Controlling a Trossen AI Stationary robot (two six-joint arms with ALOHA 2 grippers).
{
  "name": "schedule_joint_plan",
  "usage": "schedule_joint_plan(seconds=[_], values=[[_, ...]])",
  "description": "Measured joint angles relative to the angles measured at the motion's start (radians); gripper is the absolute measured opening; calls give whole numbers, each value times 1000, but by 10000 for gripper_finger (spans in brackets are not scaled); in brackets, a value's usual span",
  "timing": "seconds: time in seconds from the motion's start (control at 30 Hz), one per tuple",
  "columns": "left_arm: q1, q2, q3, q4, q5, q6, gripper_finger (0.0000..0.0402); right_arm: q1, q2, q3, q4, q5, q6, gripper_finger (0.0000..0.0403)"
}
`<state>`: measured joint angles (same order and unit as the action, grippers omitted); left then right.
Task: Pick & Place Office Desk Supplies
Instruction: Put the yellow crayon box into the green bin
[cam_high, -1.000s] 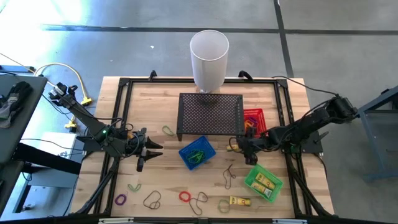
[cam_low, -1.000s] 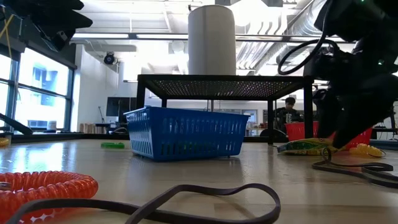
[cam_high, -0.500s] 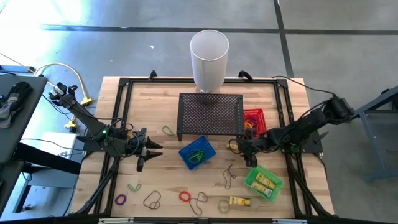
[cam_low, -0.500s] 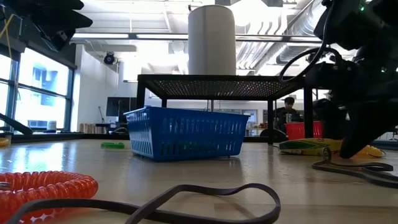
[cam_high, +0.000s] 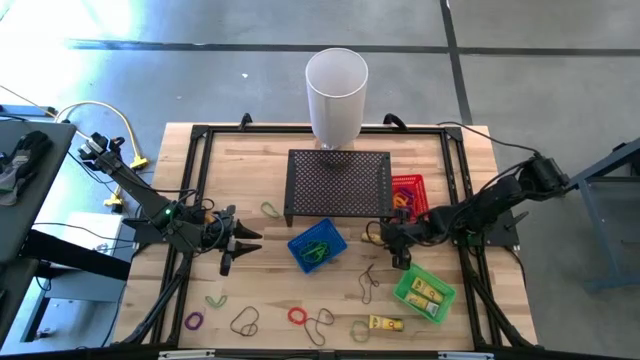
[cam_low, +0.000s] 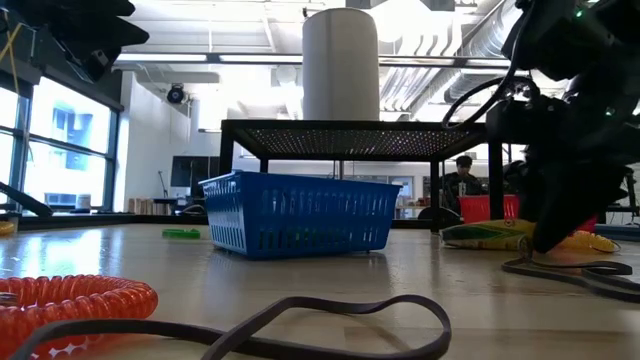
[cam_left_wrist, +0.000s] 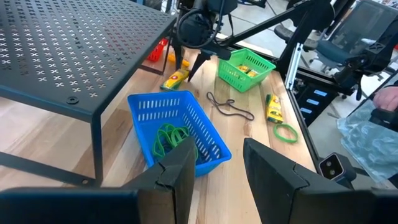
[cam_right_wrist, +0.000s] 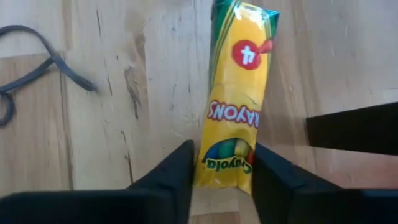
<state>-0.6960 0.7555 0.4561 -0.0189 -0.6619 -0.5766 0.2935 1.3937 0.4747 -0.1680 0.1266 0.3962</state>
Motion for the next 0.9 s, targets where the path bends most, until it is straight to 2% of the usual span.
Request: schedule_joint_plan(seconds=[0.17, 0.27, 0.43, 0.6, 0.73, 0.9], values=[[0, 0, 0, -2, -26, 0, 131, 8, -43, -3, -13, -61, 6, 54], [0, 0, 0, -4, -27, 0, 131, 11, -72, 16, -13, -104, 3, 28], [0, 1, 0, -15, -45, 0, 131, 43, -116, 78, -48, -134, 9, 35], [0, 14, 0, -36, -79, 1, 131, 113, -139, 198, -228, -136, 65, 47], [0, 50, 0, -37, -80, 33, 131, 207, -141, 299, -397, -201, 177, 30], [0, 95, 0, -39, -80, 85, 131, 335, -143, 375, -549, -259, 428, 32]])
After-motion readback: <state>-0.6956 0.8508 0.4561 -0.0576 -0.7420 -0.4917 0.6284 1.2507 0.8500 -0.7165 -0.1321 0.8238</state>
